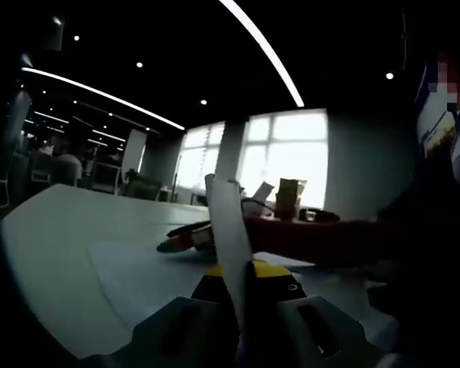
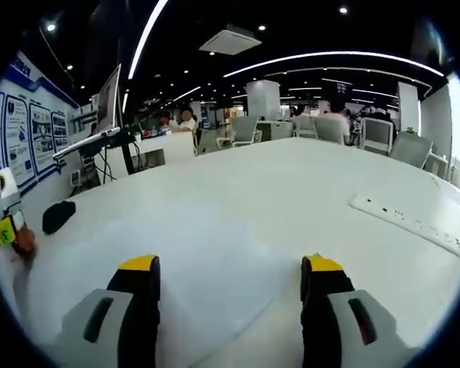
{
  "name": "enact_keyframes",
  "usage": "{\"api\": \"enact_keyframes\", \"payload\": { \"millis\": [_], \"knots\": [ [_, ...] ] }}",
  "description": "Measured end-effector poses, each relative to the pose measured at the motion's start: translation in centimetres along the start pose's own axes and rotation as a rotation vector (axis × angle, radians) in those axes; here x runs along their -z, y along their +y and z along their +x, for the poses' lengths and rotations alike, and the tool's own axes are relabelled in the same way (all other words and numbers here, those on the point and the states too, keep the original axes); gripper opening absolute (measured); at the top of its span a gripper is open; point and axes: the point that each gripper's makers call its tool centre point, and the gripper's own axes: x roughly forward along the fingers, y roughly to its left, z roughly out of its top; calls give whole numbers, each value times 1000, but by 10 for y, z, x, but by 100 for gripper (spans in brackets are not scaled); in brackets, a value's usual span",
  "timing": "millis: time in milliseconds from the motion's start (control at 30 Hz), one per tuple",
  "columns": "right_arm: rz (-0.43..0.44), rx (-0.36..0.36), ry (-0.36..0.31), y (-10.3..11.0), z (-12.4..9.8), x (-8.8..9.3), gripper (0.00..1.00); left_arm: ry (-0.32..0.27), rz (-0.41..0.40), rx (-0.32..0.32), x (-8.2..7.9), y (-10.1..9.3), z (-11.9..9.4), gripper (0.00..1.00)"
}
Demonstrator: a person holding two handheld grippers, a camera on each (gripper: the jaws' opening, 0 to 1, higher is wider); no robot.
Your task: Organize the stack of printing papers by aligning and flattening the scattered papers on the table
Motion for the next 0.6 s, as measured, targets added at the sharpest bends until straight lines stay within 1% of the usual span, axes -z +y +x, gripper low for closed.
{"api": "enact_keyframes", "payload": {
  "millis": [100,167,233,300,467,600],
  "knots": [
    [-9,6,7,-1,1,3,71,0,0,0,0,0,0,6],
    [-29,11,9,2,0,5,71,0,0,1,1,-1,0,6],
    [-46,14,13,-1,1,6,73,-1,0,1,1,-1,0,6],
    [-60,19,20,1,3,8,74,-1,1,2,0,-2,0,6],
    [-60,22,-1,0,5,9,75,-3,-2,5,0,-2,0,6],
    [-61,21,-21,1,3,10,75,-3,-1,5,0,1,-1,6]
  ]
}}
